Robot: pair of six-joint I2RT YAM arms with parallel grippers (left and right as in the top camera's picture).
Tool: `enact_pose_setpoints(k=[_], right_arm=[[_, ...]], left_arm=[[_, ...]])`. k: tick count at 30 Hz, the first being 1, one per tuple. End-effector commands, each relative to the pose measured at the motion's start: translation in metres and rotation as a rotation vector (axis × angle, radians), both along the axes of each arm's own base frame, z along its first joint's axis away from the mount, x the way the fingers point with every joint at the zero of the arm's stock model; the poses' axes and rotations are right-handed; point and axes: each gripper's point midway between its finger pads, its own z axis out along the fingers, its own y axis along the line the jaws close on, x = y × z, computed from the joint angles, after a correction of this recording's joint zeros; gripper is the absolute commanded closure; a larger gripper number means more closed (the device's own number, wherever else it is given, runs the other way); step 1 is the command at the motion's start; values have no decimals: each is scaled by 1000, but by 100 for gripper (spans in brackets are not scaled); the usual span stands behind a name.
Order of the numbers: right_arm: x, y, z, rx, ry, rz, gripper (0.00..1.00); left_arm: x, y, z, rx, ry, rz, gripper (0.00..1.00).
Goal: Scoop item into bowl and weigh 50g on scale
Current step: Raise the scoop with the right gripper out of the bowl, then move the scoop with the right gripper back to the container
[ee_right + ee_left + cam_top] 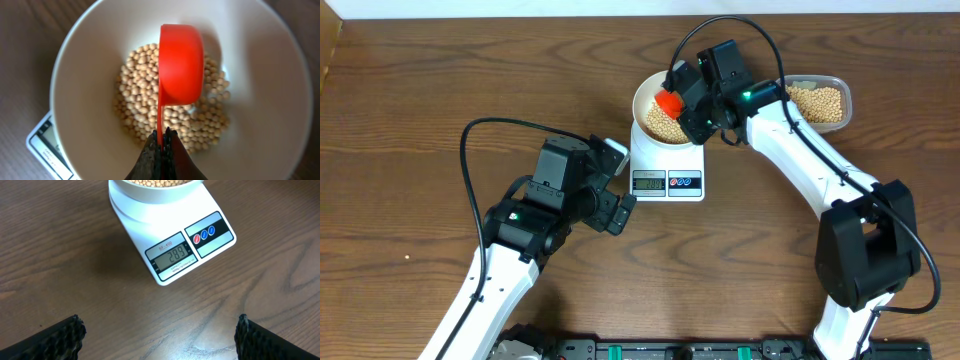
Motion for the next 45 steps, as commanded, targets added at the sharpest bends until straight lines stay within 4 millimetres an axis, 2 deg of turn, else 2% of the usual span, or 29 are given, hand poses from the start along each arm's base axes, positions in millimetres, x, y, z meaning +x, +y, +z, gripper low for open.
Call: enact_pose_setpoints(k=[1,7,16,27,36,45], right_arm=[[-12,13,-14,5,47,63,99],[-25,24,-14,32,88,101,99],[-25,28,-4,121,131,76,99],[-1,15,30,313,179,-15,99],[0,4,59,532,262,14,99],[-1,-10,89,627,253,37,99]], left_arm=[[0,2,-4,12,7,10,2],[0,2,-4,12,7,10,2],[0,2,-4,12,7,10,2],[0,2,-4,12,7,11,2],[0,2,-4,12,7,11,2],[0,2,-4,12,7,10,2]])
